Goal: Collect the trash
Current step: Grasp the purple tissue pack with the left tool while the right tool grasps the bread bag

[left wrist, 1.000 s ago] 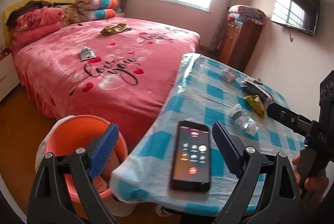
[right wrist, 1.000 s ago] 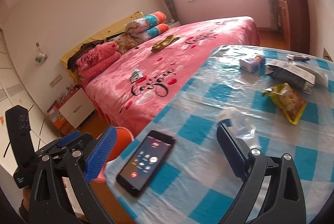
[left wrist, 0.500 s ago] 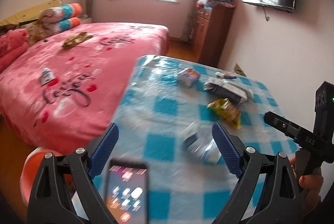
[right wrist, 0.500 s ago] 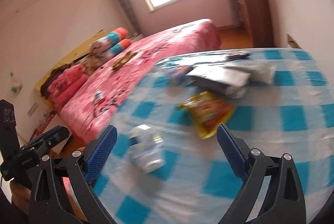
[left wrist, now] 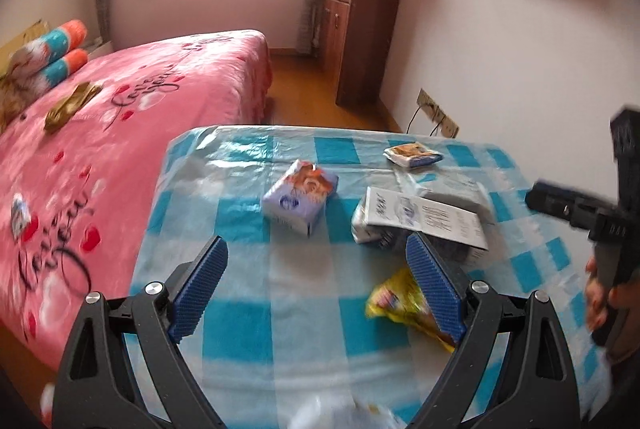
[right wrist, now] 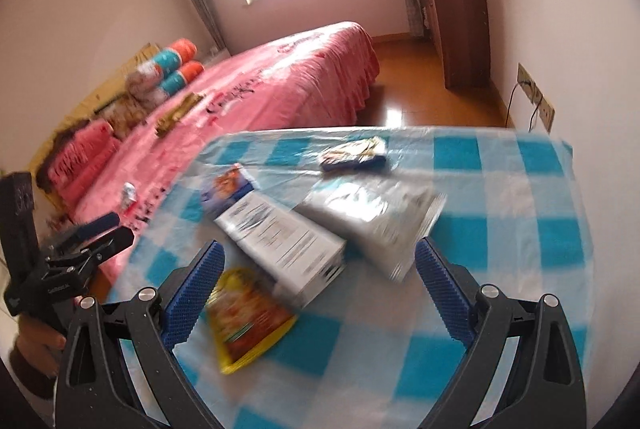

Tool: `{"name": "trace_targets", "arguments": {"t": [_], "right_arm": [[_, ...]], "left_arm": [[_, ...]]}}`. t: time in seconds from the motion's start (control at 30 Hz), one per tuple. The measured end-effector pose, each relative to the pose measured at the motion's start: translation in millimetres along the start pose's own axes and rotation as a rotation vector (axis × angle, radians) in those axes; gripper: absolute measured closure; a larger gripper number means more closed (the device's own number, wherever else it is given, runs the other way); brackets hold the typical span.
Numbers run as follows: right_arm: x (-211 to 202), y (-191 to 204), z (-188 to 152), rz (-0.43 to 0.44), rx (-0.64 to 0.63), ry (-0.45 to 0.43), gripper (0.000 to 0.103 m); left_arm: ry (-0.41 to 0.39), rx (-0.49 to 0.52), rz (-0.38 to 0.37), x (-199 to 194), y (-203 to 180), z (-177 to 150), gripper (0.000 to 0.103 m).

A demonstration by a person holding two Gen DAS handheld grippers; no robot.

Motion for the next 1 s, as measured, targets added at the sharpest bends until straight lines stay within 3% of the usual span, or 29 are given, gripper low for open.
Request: {"name": "trace_targets", "arguments": {"t": [0.2,0.43,0.73,0.87,1.0], "right_arm": [[59.9,-4.4,20.3,-0.006,-0.057,0.051,0.008],[126.3,-9.7,35.5,-0.051,-0.106,0.129,0.008],[177.5,-12.9,34.6,-0.09,-0.175,0.206,0.008],[191.3,-17.6,30.9,-0.116,-0.201,0.244,0.008],[196.8,-19.5,28.8,-0.108,-0.202,0.256,0.011]], "left_arm": [[0.07,0.093,-0.054,56.1,-2.9,3.5,0.012],[0.153,0.086,-0.135,99.8,7.6,4.4,0.012],[0.205,0.074,-0.153,126.7,11.7,-10.5,0.012],[0.22,0.067,-0.124,132.9,16.4,-14.5,0.031],[0.207,0.076,-0.104,133.7,16.6,-15.0,0.039]]}}
Point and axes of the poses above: each gripper's, at about its wrist camera, not at the fingertips, and x roughly the way its jaws point, y to its left, z to its top, the point moved 5 cm from there along x, roughly the way its jaws point, and after that the axes turned 15 degrees about -y, right-handed, at the moved point
